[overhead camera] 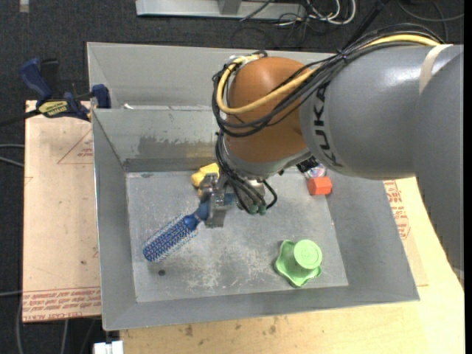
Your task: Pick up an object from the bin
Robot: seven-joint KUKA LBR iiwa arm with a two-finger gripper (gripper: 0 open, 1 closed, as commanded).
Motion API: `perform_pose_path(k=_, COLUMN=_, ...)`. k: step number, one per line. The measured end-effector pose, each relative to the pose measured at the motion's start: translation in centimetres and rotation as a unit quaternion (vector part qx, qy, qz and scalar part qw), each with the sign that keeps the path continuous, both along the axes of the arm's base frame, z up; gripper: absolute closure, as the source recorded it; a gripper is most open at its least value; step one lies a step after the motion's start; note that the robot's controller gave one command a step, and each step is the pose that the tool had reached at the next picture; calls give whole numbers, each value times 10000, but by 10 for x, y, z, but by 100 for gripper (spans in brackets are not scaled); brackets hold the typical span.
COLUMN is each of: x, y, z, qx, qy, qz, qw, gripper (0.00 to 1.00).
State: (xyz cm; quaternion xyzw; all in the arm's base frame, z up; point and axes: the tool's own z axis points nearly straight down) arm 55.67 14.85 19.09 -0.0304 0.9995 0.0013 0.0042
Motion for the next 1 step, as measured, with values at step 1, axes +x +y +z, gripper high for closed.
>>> perform_pose_path(k=1, x=10, y=-9, z=52, qx=-7, qy=4, qz=23, qw=10000, gripper=100)
